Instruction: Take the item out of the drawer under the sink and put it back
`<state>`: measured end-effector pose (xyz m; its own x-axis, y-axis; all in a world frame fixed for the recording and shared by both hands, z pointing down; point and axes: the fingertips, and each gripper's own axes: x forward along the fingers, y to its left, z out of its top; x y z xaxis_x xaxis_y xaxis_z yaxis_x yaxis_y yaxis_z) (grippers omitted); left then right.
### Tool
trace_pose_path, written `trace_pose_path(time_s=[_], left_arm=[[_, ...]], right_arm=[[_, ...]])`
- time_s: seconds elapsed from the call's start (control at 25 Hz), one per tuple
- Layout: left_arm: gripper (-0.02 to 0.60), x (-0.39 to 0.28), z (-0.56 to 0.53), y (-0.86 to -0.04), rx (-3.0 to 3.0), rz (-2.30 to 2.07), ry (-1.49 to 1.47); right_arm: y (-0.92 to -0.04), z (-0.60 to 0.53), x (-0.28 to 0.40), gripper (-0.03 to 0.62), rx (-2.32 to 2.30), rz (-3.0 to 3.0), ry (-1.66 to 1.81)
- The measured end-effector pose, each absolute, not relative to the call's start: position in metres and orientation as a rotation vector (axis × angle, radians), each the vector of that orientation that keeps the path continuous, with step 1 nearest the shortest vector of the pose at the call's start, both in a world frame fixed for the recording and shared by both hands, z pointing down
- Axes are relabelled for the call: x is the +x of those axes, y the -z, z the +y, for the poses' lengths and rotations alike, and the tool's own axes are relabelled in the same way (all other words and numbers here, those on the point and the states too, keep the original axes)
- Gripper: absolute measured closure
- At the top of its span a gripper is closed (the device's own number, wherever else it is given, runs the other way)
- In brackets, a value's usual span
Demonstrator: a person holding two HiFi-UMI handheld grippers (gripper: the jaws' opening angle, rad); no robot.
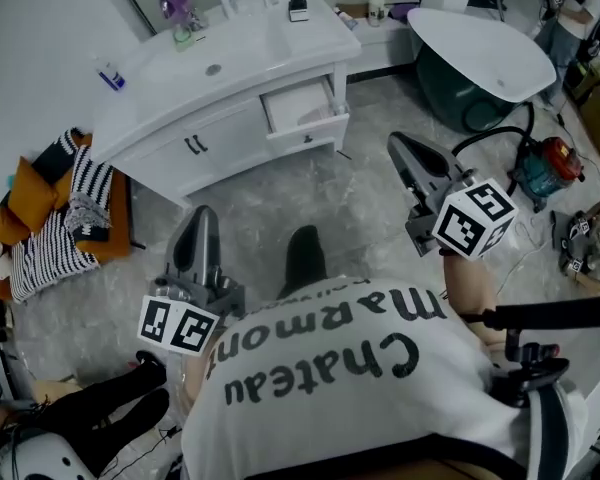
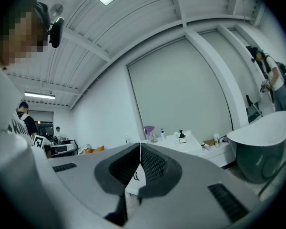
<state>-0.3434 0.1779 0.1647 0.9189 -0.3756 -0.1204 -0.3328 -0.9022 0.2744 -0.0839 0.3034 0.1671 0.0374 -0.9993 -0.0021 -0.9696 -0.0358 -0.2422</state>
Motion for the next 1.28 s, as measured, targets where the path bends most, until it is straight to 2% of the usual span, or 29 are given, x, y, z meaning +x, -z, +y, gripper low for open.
trace_pose_path(time_s=[0.48,0.8,1.12,1.28], left_arm=[[0.574,-0.247,0.101,-0.160,2.859,-0.349,0.255],[0.574,-0.177,-0.008,-0.143,2.854,-0.318,0.245],[0.574,-0.169,-0.022,-0.132,2.896,-0.304,0.276],[0.574,-0.142,-0.069,-0.136,2.880,-0.288,0.237]], right_arm=[[-0.172,0.270,-0.018,0.582,-2.260,1.898,0.261],[-0.156,0.176,0.045,0.582,-2.300,1.864,0.270],[-0.149,0.167,0.053,0.582,-2.306,1.837,0.222],[-0.151,0.122,0.077,0.582,-2.327,1.825,0.249]])
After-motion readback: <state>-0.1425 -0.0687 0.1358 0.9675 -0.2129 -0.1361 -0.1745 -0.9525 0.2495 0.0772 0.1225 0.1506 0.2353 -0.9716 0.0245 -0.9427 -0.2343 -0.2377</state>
